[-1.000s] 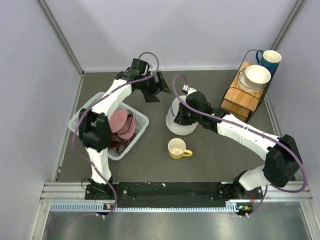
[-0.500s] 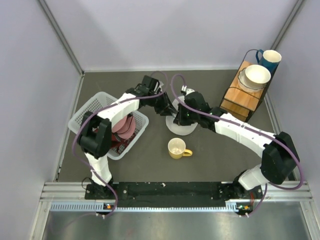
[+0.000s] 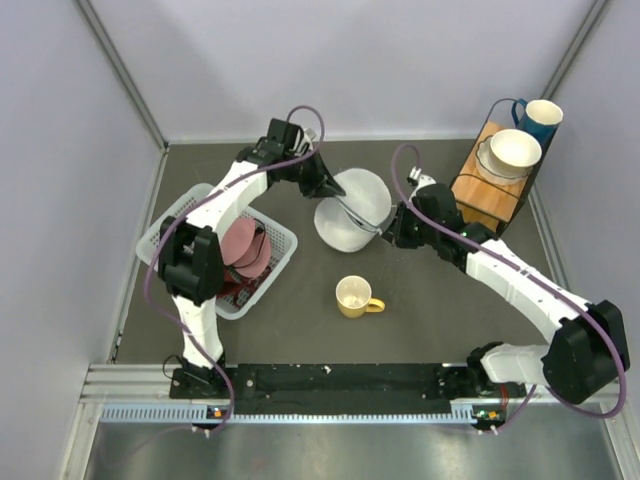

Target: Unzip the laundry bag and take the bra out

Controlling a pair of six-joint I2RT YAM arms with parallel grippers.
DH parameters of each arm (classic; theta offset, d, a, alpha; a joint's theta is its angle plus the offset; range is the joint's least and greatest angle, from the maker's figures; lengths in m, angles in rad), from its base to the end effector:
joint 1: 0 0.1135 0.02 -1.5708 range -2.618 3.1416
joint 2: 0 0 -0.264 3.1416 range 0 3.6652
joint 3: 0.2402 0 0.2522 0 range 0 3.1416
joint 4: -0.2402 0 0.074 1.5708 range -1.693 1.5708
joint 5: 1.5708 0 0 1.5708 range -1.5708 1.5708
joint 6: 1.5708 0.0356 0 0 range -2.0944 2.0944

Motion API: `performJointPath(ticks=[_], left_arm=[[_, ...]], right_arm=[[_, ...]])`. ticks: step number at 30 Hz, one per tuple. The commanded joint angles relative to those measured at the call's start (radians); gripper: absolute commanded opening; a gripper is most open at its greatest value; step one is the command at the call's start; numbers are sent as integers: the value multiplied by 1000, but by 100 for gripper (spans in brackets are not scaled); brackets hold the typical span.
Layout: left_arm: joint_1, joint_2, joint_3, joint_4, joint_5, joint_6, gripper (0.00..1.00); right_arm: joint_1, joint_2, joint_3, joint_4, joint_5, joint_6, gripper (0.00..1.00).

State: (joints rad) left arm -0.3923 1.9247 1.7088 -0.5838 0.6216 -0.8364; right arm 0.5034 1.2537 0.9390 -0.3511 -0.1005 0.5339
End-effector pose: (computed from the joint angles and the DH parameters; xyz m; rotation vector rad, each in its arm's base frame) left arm 0.3944 -0.1856 0.2934 -0.2386 2.5750 -1.2730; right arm 0.2394 0.1359 0.2780 -0.0213 2.3196 0.6601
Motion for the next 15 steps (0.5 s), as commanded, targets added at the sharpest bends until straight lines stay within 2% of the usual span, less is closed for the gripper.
performJointPath(ticks=[1,3,4,5,6,8,9,15], left_arm=[[15,126,223,-28,24,71,0],[13,198,296,-108,21,86,31],[12,206,334,-131,17,109,50],[12,204,334,-146,4,118,63],[9,174,324,-163,-26,128,81],[7,90,243,-163,-58,141,92],[7,56,207,-154,-71,141,94],[-42,-180,-191,21,-88,16,93]], right_arm=[[30,-1,26,-40,-47,-19,0],[38,13,44,-31,-54,-9,0],[43,18,59,-22,-67,7,0],[43,26,66,-14,-76,18,0],[41,29,70,-5,-77,24,0],[43,35,83,12,-76,43,0],[43,45,92,15,-74,49,0],[43,93,124,41,-91,63,0]])
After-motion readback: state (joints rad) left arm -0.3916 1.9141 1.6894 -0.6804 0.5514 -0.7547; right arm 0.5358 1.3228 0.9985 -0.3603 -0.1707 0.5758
